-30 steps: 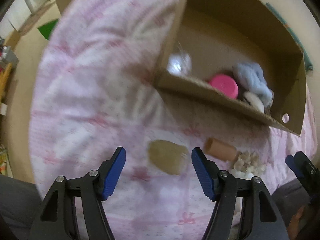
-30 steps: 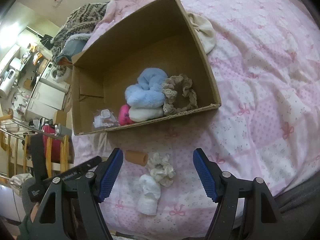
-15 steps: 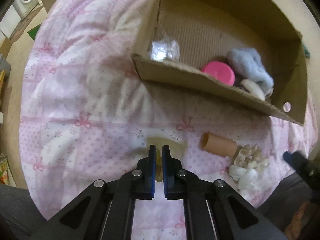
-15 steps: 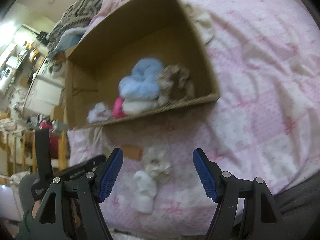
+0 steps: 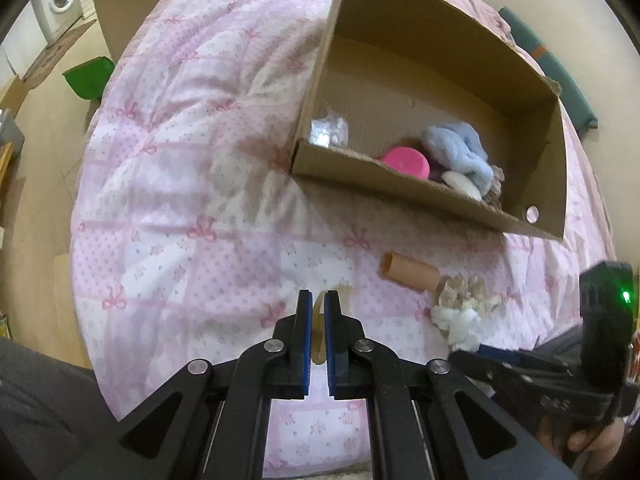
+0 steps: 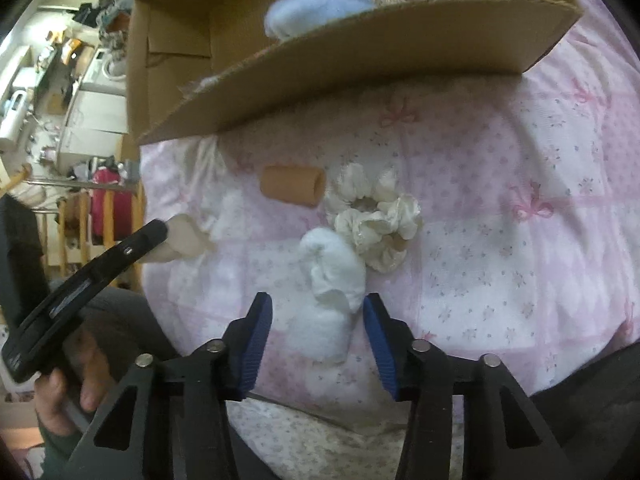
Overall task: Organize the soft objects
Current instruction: 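Grasp the white sock with the right gripper while the left gripper closes on the tan pouch, then carry the white sock over the box with the right gripper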
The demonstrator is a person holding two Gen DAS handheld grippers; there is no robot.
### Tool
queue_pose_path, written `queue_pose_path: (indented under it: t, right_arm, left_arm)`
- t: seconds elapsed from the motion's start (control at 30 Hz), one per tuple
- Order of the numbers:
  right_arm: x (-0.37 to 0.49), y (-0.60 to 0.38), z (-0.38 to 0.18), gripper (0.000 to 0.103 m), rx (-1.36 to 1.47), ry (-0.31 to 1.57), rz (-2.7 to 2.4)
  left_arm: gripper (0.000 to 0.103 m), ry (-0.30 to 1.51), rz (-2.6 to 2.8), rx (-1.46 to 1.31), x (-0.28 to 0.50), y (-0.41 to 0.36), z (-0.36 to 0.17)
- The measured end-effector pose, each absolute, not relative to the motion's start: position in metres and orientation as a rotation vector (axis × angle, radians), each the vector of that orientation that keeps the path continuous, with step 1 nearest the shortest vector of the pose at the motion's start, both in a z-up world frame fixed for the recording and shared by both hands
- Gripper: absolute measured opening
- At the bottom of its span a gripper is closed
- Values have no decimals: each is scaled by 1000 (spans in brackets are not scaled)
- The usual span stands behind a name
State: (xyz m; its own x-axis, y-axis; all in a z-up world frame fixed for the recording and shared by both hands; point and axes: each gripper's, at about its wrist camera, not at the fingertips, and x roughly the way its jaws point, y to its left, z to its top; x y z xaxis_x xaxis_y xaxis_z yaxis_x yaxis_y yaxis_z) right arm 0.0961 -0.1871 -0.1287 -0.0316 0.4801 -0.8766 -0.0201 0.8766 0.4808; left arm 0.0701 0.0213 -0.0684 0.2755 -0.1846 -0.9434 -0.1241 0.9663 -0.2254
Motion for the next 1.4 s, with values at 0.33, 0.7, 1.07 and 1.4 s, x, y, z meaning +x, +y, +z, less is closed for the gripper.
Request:
queue_pose_path:
  t: [0.33, 0.7, 1.07, 1.4]
  right_arm:
    - [91, -176, -114, 10, 276, 1478, 504]
    - [87, -194, -60, 10, 327, 1213, 532]
    - [88, -190, -58, 10, 341, 1196, 514]
    - [90, -197, -38, 10, 348, 1162, 495]
  left_arm:
    - [6, 1204, -4, -247, 64, 20, -54]
    - [6, 1088, -2, -280, 61, 25, -33]
    - [5, 1038, 4, -234, 61, 17, -24]
    - [6, 997, -40, -218, 65, 10, 1]
